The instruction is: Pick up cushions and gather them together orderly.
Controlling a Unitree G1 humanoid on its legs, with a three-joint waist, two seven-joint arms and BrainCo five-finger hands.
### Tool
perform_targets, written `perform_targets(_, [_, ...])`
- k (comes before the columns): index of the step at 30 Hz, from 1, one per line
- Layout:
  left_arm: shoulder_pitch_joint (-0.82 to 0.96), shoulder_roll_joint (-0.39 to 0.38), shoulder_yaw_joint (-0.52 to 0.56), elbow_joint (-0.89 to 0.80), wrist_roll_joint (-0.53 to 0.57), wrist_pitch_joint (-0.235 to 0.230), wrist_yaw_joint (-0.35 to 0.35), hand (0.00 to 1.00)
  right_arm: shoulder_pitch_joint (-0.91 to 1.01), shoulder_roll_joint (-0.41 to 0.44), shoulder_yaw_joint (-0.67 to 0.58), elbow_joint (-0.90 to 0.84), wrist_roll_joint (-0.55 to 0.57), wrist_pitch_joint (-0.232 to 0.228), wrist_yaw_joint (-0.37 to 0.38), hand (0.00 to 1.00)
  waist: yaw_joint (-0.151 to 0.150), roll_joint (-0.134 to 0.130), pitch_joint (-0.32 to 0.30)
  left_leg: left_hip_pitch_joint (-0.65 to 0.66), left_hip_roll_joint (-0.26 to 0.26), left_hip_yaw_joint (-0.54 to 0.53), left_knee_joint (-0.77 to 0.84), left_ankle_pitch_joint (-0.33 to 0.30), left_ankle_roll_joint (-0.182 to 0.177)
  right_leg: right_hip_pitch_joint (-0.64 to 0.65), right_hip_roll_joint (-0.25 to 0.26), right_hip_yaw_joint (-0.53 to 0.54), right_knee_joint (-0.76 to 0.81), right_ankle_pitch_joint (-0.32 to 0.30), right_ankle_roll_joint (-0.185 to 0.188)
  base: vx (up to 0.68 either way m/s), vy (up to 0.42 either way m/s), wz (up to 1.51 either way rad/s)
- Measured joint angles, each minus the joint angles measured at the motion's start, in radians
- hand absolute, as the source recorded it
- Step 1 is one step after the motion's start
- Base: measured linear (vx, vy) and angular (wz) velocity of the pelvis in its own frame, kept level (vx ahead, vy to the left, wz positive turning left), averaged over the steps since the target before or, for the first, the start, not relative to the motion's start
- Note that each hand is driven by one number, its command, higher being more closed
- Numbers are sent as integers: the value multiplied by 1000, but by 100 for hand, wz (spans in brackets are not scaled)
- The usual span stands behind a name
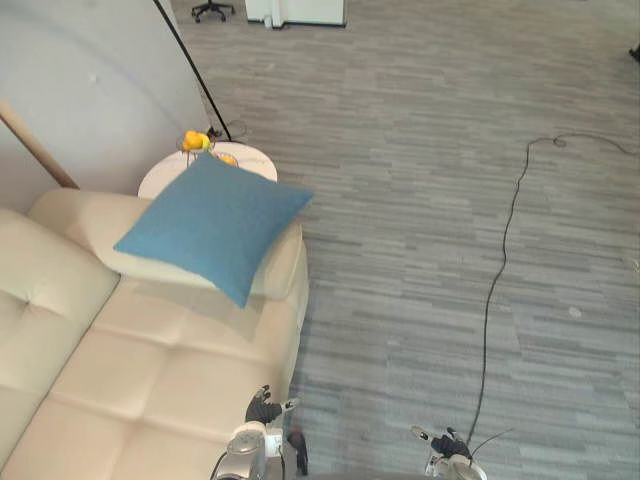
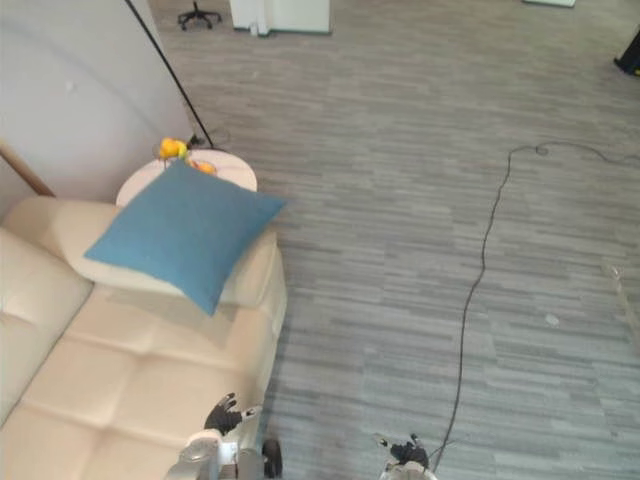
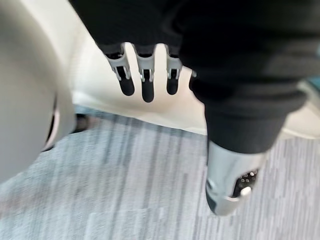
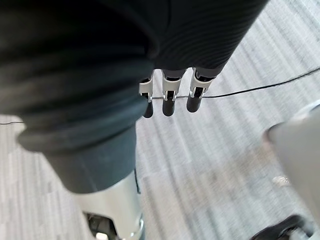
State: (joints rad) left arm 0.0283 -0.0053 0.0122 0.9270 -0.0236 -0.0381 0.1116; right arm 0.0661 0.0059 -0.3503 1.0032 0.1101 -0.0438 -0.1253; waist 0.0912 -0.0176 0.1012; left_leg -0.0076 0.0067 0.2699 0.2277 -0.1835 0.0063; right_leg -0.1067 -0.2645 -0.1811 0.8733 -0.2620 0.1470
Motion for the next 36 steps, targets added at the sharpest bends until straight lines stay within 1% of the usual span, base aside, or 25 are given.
perform_targets(2, [1, 15, 1, 0, -4, 2, 6, 0, -5, -3, -2, 0, -4, 1, 1, 0, -5, 7, -1, 71, 11, -2, -58, 0, -3, -46, -10, -64, -69, -32, -26, 417, 21, 5])
perform_targets(4, [-3, 23, 0, 7, -8, 0, 14, 0, -19, -4, -11, 2, -8, 0, 3, 0, -8, 16, 1, 97, 31, -15, -72, -7, -16, -89, 1, -85, -189, -27, -34, 317, -75, 23])
perform_targets(6, [-2, 33, -1, 36, -8, 0, 16, 0, -32, -6, -34, 20, -30, 1, 5, 0, -34, 16, 3, 121, 56, -50, -70, -25, -47, -125, 51, -10, -448, 68, -57, 381, -230, 38])
perform_targets(7, [0, 34, -1, 42, -8, 0, 16, 0, -31, -6, -37, 25, -30, 1, 5, 0, -38, 12, 3, 125, 55, -61, -69, -29, -53, -128, 62, 18, -487, 95, -60, 420, -326, 49])
perform_targets(8, [4, 43, 5, 65, -8, -1, 17, 0, -25, -15, -52, 54, -29, 3, 6, 0, -48, 1, -3, 136, 52, -100, -65, -51, -86, -134, 92, 98, -516, 180, -63, 368, -303, 37])
perform_targets(9, [3, 27, 10, 76, -8, -1, 16, 0, -27, -26, -83, 68, -25, 3, 5, 0, -48, 24, -7, 150, 76, -133, -60, -47, -92, -137, 109, 90, -478, 145, -80, 368, -303, 30])
perform_targets(11, [3, 9, 27, 80, -7, -3, 18, 0, -28, -50, -91, 83, -25, 4, 6, 0, -37, 44, -6, 125, 98, -148, 26, -46, -93, -124, 116, 74, -457, 91, -98, 310, -294, 9])
perform_targets(12, [4, -4, 53, 75, -8, -3, 16, 0, -26, -54, -100, 78, -22, 3, 5, 0, -41, 53, -1, 66, 117, -168, 177, -42, -101, -92, 122, 57, -458, 65, -105, 332, -351, 22])
perform_targets(13, [4, -8, 61, 71, -8, -3, 17, 0, -23, -55, -99, 75, -21, 3, 4, 0, -44, 54, -1, 37, 125, -178, 238, -34, -113, -80, 122, 46, -458, 57, -109, 245, -277, 35])
perform_targets(14, [6, -17, 80, 56, -10, -3, 16, 0, -16, -59, -97, 75, -22, 3, 5, 0, -45, 57, 1, -25, 144, -203, 392, 9, -150, -46, 126, 24, -459, 38, -118, 231, -218, 36])
perform_targets(15, [8, -18, 86, 37, -18, -5, 15, 0, -4, -63, -76, 75, -21, 3, 4, 0, -38, 55, 6, -107, 176, -200, 580, 95, -141, 20, 128, 0, -470, 11, -134, 284, -213, 44])
perform_targets(17, [8, -20, 84, 36, -19, -11, 13, 0, -4, -63, -78, 77, -21, 4, 1, 0, -37, 54, 7, -162, 193, -165, 655, 62, -106, 78, 129, -32, -510, 7, -140, 197, -109, 38])
perform_targets(18, [8, -19, 81, 33, -19, -16, 12, 0, -8, -62, -79, 77, -21, 4, 0, 0, -34, 52, 7, -188, 190, -134, 649, 41, -90, 107, 127, -44, -544, 8, -139, 194, -33, 33])
perform_targets(21, [6, -15, 75, 27, -20, -22, 12, 0, -29, -63, -78, 83, -21, 4, 1, 0, -30, 53, 12, -203, 142, -38, 396, 21, -78, 165, 116, -70, -608, 9, -123, 230, 37, 22])
perform_targets(22, [5, -12, 64, 29, -20, -20, 12, 0, -27, -63, -78, 82, -21, 4, 0, 0, -34, 56, 12, -190, 114, 17, 223, 43, -76, 193, 111, -90, -628, 5, -108, 356, 138, 48])
perform_targets(23, [5, -10, 41, 38, -19, -21, 11, 0, -20, -75, -80, 83, -21, 4, 0, 0, -35, 69, 14, -169, 101, 89, 46, 133, -40, 220, 121, -118, -653, -1, -85, 370, 144, 57])
perform_targets(24, [2, -4, 38, 39, -18, -20, 11, 0, -21, -73, -79, 88, -21, 4, -1, 0, -33, 59, 17, -159, 91, 107, 24, 137, -10, 227, 117, -118, -660, -2, -78, 243, 97, 54])
perform_targets(26, [-5, 18, 41, 43, -17, -21, 11, 0, -40, -59, -77, 97, -21, 4, 0, 0, -24, 33, 18, -149, 48, 102, -24, 143, -1, 240, 104, -117, -725, 45, -52, 298, 103, 28])
perform_targets(27, [-10, 30, 47, 50, -18, -19, 10, 0, -66, -64, -77, 112, -24, 4, 2, 0, -28, 31, 29, -137, 32, 93, -15, 112, 30, 237, 86, -99, -673, 56, -42, 449, 189, 19])
perform_targets(28, [-4, 29, 45, 59, -18, -16, 10, 0, -59, -67, -67, 109, -25, 4, 2, 0, -24, 45, 34, -70, 27, 85, -36, 81, 25, 179, 56, -64, -433, 60, -14, 375, 180, 20])
perform_targets(29, [-3, 30, 44, 60, -18, -15, 8, 0, -56, -66, -64, 106, -25, 4, 3, 0, -25, 47, 35, -52, 24, 78, -41, 75, 22, 151, 43, -57, -358, 68, 6, 353, 172, 25])
perform_targets(30, [8, 42, 39, 67, -17, -11, 5, 0, -46, -59, -33, 102, -26, 3, 9, 0, -28, 53, 42, 0, 11, 48, -50, 49, 14, 70, 11, -28, -134, 92, 67, 251, 95, 48])
perform_targets(31, [16, 50, 38, 65, -17, -7, -1, 0, -33, -44, -36, 70, -23, 2, 10, 0, -32, 40, 40, 39, -1, 37, -60, 42, 14, 35, -13, -28, -58, 62, 53, 296, 77, 56])
perform_targets(33, [22, 54, 42, 62, -17, -2, -2, 0, -18, -45, -20, 51, -30, 1, 13, 0, -31, 31, 37, 69, -12, 12, -80, 36, 10, 14, -28, -43, -61, 31, 35, 199, -2, 59])
perform_targets(36, [22, 47, 52, 58, -18, 0, -1, 0, -8, -44, -19, 34, -29, -6, 17, 0, -33, 36, 37, 79, -5, -99, -83, 31, 4, -35, 6, 1, -243, -3, -11, 249, -134, 106])
